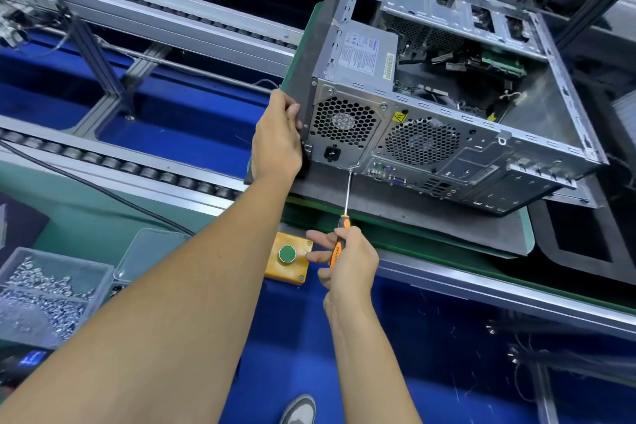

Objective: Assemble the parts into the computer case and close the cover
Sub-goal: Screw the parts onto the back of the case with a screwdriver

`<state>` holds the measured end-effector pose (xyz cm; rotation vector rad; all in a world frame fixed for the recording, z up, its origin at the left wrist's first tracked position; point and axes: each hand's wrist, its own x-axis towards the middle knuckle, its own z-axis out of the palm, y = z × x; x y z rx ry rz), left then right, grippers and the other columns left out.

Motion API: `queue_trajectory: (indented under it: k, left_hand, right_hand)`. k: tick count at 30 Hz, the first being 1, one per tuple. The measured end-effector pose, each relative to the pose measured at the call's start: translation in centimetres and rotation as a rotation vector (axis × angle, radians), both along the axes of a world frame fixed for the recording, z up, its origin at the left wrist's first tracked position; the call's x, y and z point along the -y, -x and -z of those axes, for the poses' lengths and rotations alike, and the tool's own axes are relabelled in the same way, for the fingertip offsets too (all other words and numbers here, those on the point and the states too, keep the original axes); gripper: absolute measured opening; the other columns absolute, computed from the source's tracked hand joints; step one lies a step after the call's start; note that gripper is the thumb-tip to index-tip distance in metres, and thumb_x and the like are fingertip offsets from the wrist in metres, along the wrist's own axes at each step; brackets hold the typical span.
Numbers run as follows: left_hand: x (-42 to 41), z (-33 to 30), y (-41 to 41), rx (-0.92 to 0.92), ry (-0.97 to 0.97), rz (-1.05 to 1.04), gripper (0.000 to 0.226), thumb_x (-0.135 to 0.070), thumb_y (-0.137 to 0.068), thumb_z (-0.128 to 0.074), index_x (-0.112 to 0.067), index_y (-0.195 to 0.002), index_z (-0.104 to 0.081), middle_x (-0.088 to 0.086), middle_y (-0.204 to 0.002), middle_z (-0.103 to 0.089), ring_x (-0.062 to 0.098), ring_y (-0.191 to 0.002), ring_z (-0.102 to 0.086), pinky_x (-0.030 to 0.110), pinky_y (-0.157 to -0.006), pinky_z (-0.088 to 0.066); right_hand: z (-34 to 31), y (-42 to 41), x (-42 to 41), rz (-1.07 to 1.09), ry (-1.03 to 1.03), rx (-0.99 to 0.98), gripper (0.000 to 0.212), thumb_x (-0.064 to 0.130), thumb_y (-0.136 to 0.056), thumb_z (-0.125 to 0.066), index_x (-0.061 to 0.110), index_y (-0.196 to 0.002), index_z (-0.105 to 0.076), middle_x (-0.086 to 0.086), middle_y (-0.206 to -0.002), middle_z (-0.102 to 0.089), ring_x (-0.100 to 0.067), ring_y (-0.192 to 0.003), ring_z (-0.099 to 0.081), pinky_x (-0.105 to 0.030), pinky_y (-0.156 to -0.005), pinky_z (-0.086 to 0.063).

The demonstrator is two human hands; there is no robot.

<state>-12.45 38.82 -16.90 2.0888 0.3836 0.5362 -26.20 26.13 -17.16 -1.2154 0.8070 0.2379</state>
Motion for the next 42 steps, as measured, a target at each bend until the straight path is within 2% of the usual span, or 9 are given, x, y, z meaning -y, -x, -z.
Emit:
queue_trajectory:
  k: [2,6,12,16,20,26,32,36,42]
  left_hand:
    - [0.0,0.0,0.0,0.009,0.020,0.007,0.018,-0.034,-0.109,-0.035,-0.027,-0.094,-0.041,-0.017,-0.072,-0.054,-0.003,-0.059,-0.047,0.025,-0.052,-0.033]
    - [-0.1,0.0,0.0,0.053,0.042,0.033,0.012,-0.026,-0.108,-0.038,-0.030,-0.099,-0.043,-0.019,-0.078,-0.057,-0.008,-0.070,-0.054,0.020,-0.057,-0.038]
    - [0.0,-0.3,0.1,0.054,0.089,0.041,0.010,-0.017,-0.106,-0.041,-0.025,-0.100,-0.044,-0.018,-0.077,-0.056,-0.005,-0.064,-0.051,0.016,-0.055,-0.036]
    - [-0.1,-1.0,0.2,0.108,0.305,0.069,0.017,-0.008,-0.105,-0.044,-0.013,-0.093,-0.054,-0.010,-0.072,-0.057,-0.006,-0.057,-0.049,0.009,-0.056,-0.040]
    - [-1.5,-3.1,1.2,0.060,0.406,0.054,0.019,-0.009,-0.107,-0.041,-0.004,-0.096,-0.056,0.002,-0.078,-0.060,0.010,-0.072,-0.054,0.025,-0.071,-0.047]
    - [-2.1,-15.7,-3.5,0.352,-0.079,0.246,0.026,-0.017,-0.104,-0.035,-0.006,-0.089,-0.053,0.002,-0.081,-0.064,0.022,-0.079,-0.058,0.035,-0.073,-0.045]
    - [6.0,-18.6,-11.1,-0.196,-0.750,0.644,0.018,-0.019,-0.108,-0.034,-0.008,-0.113,-0.048,0.015,-0.108,-0.058,0.035,-0.101,-0.058,0.039,-0.077,-0.043]
    - [5.9,-16.0,-12.4,-0.229,-0.807,0.686,0.037,-0.031,-0.111,-0.029,-0.003,-0.120,-0.051,0.012,-0.102,-0.054,0.031,-0.090,-0.049,0.037,-0.076,-0.034]
    - [5.8,-14.7,-13.6,-0.158,-0.758,0.587,0.036,-0.035,-0.110,-0.027,-0.009,-0.115,-0.051,0.008,-0.096,-0.058,0.029,-0.086,-0.052,0.039,-0.076,-0.038]
  right_hand:
    - [0.3,0.0,-0.1,0.012,0.003,-0.013,0.012,0.013,-0.094,-0.051,0.006,-0.086,-0.057,-0.007,-0.070,-0.074,-0.015,-0.036,-0.044,-0.018,-0.036,-0.022]
    - [0.9,0.0,-0.4,0.022,0.056,0.023,0.012,0.004,-0.088,-0.058,0.009,-0.091,-0.048,-0.003,-0.056,-0.039,-0.012,-0.039,-0.028,-0.020,-0.038,-0.020]
    - [0.2,-0.1,0.1,0.043,0.076,0.019,0.010,0.010,-0.092,-0.056,0.005,-0.083,-0.057,-0.010,-0.070,-0.075,-0.014,-0.041,-0.053,-0.020,-0.036,-0.024]
    - [-0.4,-0.1,0.2,0.022,0.064,-0.008,0.008,0.010,-0.092,-0.054,0.006,-0.087,-0.059,-0.011,-0.075,-0.077,-0.013,-0.039,-0.050,-0.021,-0.035,-0.023]
    - [-1.2,0.0,0.2,0.015,0.049,-0.038,0.007,0.008,-0.091,-0.054,0.007,-0.085,-0.057,-0.009,-0.069,-0.075,-0.012,-0.037,-0.043,-0.021,-0.036,-0.023]
    - [-1.3,-0.1,0.0,0.004,0.061,-0.034,0.015,0.007,-0.090,-0.052,0.009,-0.076,-0.049,-0.006,-0.061,-0.067,-0.014,-0.038,-0.039,-0.021,-0.036,-0.023]
    - [-1.1,-0.1,0.5,-0.007,0.083,-0.018,0.015,0.006,-0.091,-0.054,0.009,-0.078,-0.048,-0.006,-0.061,-0.066,-0.014,-0.039,-0.038,-0.021,-0.038,-0.023]
    - [-0.6,-0.3,0.8,-0.022,0.086,-0.003,0.018,0.007,-0.093,-0.053,0.009,-0.076,-0.048,-0.006,-0.061,-0.066,-0.014,-0.039,-0.039,-0.021,-0.039,-0.024]
    - [-0.2,-0.4,0.9,-0.022,0.094,0.012,0.022,0.006,-0.093,-0.053,0.010,-0.073,-0.045,-0.006,-0.060,-0.064,-0.014,-0.039,-0.033,-0.022,-0.039,-0.024]
